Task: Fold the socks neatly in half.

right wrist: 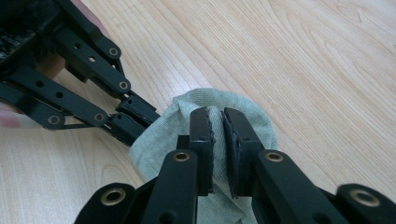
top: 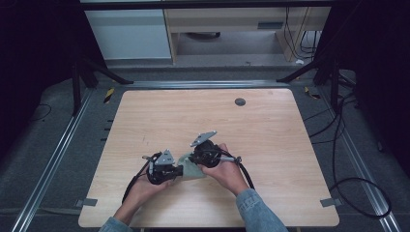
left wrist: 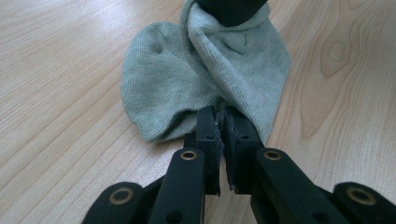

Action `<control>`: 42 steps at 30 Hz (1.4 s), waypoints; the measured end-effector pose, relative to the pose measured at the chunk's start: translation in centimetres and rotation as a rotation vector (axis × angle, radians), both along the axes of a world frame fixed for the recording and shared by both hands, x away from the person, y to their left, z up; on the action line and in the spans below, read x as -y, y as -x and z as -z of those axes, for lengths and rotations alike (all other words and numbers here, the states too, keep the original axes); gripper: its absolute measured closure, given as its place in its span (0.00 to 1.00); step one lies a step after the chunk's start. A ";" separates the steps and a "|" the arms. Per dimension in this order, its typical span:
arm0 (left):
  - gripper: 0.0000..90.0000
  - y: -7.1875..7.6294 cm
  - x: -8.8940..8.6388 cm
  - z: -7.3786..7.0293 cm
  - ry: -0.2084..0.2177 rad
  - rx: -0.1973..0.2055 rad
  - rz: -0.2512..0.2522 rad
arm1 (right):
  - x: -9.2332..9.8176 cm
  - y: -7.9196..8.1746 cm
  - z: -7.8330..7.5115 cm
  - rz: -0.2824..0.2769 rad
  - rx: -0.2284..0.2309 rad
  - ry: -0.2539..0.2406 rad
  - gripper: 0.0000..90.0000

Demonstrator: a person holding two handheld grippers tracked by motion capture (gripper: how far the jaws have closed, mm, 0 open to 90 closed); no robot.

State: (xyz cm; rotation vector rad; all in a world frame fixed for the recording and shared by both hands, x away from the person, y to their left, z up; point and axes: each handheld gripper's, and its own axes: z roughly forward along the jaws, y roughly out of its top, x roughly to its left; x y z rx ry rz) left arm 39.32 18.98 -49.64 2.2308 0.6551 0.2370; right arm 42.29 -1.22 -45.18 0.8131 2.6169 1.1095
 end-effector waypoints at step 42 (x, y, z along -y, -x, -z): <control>0.95 -0.6 -0.1 0.0 -0.002 -0.001 -0.021 | -0.6 -1.4 1.5 0.032 -0.034 -0.008 0.91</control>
